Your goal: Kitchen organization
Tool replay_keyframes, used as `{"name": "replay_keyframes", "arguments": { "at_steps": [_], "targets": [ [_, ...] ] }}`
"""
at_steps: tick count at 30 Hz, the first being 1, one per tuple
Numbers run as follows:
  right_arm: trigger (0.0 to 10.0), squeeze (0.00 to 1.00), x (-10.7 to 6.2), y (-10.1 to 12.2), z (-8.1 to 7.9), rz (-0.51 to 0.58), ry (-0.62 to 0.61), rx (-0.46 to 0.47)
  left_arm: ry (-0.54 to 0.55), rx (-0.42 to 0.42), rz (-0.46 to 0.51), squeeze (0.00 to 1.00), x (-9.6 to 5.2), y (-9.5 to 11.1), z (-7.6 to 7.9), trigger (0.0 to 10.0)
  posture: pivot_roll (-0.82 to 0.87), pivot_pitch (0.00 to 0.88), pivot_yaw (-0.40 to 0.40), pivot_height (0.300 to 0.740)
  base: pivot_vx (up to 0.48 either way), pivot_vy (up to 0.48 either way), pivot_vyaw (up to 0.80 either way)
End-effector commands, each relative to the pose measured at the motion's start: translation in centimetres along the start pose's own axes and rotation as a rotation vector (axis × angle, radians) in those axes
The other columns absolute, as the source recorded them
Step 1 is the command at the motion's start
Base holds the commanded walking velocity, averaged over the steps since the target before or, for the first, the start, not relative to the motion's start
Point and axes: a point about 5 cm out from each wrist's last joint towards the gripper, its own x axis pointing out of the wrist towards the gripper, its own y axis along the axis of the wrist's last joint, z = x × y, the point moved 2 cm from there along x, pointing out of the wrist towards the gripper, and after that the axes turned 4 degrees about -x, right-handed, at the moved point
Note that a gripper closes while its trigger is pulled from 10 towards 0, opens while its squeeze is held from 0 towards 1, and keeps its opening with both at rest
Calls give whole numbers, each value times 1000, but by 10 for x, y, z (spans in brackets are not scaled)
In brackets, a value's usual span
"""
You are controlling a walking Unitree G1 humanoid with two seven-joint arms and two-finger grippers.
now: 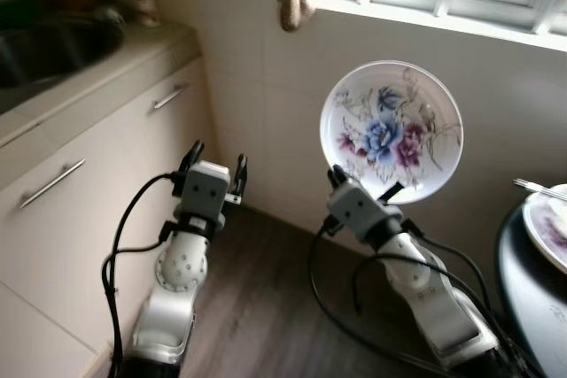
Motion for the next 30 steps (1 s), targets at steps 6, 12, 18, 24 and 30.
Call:
{"name": "replay_keyframes", "arguments": {
  "at_steps": [6, 12, 18, 24, 30],
  "targets": [
    [0, 0, 3, 7, 8, 36, -34, -11, 7, 24, 21, 0, 1, 4, -6, 10000, 73, 0, -60, 740, 0, 0, 800],
    [0, 0, 3, 8, 11, 39, -42, -13, 4, 12, 37, 0, 1, 7, -4, 10000, 73, 0, -60, 740, 0, 0, 800],
    [0, 0, 4, 8, 13, 40, -59, -6, 8, 0, 40, 0, 1, 7, -6, 10000, 75, 0, -62, 740, 0, 0, 800],
    [0, 0, 6, 9, 16, 45, -79, 17, 9, -5, 44, 0, 0, 8, -7, 10000, 75, 0, -63, 740, 207, 0, 748],
    [1569, 0, 7, 7, 16, 33, -84, 17, 8, -6, 46, 0, 0, 9, -7, 10000, 75, 0, -63, 740, 339, 0, 507]
  ]
}}
